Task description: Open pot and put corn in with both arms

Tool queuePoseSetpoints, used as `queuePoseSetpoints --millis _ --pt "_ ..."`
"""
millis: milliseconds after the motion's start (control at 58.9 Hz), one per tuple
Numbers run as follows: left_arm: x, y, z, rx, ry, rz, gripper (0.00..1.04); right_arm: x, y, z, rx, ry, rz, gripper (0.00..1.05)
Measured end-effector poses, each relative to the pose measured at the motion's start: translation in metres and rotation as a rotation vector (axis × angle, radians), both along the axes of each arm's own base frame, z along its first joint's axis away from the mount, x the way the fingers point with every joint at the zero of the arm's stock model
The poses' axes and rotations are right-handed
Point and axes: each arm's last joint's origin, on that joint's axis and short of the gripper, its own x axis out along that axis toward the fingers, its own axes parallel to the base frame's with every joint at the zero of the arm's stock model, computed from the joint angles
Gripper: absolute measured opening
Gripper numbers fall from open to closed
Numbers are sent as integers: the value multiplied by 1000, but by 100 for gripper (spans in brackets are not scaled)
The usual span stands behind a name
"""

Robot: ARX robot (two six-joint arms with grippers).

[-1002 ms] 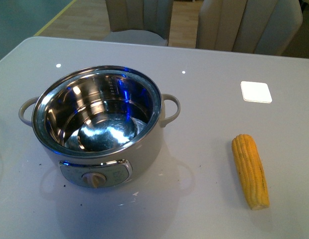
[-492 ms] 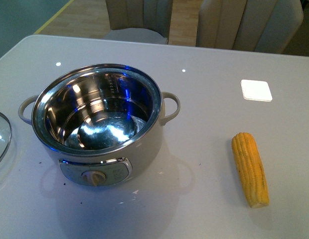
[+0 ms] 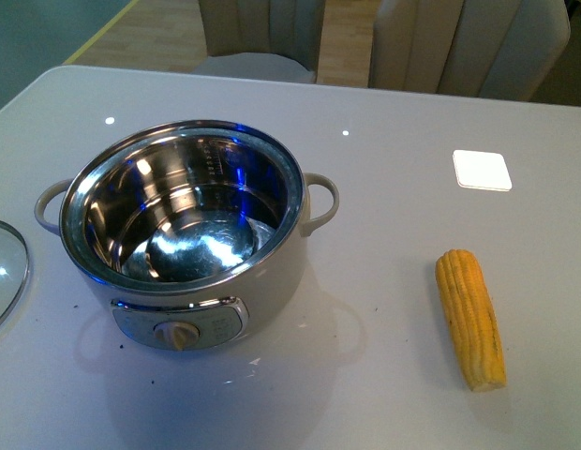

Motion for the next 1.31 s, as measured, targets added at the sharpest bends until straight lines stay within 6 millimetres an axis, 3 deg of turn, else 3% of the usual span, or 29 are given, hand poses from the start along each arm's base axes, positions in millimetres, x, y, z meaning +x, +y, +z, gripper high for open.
queuePoseSetpoints --millis 85,458,509,628,832,1002,1307 --pt "0 0 -1 0 1 -1 43 0 0 0 0 0 0 96" --pt "2 0 7 -1 -4 23 99 0 0 0 0 0 0 96" --pt "3 1 13 3 -17 25 99 0 0 0 0 0 0 96" --pt "7 3 38 32 -68 23 98 0 0 0 0 0 0 96" --pt "2 -7 110 66 -199 33 98 0 0 0 0 0 0 96" --pt "-32 -45 172 26 -298 7 98 0 0 0 0 0 0 96" --pt "-81 -110 219 -94 -329 -17 98 0 0 0 0 0 0 96"
